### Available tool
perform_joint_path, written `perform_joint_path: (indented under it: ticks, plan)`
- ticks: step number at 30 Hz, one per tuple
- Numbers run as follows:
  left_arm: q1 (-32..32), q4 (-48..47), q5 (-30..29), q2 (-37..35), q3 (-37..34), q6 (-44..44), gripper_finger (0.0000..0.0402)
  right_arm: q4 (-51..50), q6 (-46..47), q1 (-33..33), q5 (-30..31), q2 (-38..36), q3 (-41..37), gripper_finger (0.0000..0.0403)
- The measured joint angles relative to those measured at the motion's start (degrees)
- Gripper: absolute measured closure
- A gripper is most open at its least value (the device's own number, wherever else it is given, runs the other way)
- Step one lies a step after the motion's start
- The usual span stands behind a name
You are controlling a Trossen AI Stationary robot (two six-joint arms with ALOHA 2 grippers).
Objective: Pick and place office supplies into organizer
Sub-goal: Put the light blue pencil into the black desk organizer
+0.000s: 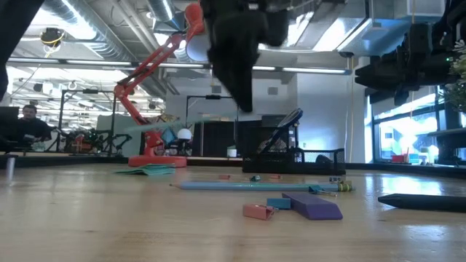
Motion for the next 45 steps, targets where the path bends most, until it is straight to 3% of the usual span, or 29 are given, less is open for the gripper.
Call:
perform_joint_path:
  ticks: [6, 11, 18, 29, 45]
  plan:
    - [2.79, 6.55, -4.48, -7.86, 0.07, 5.16, 0.0393, 0.02, 0.00, 0.00, 0.00, 0.00, 0.00, 0.0276]
    - [5.93, 21.26, -4.98, -12.57, 0.11, 14.57, 0.0393, 0.33, 0.00, 0.02, 0.02, 0.00, 0.00, 0.0276]
    - [13.42, 39.05, 8.76, -13.50, 0.15, 21.55, 0.0392, 0.34, 0.02, 0.00, 0.02, 0.00, 0.00, 0.0276]
    - [24.91, 45.48, 18.92, -8.31, 0.15, 21.78, 0.0391, 0.09, -0.66, 0.02, 0.02, 0.00, 0.00, 0.0276]
    - [30.55, 49.39, 22.19, 0.84, 0.20, 19.17, 0.0391, 0.01, -1.73, 0.02, 0.02, 0.02, 0.00, 0.0276]
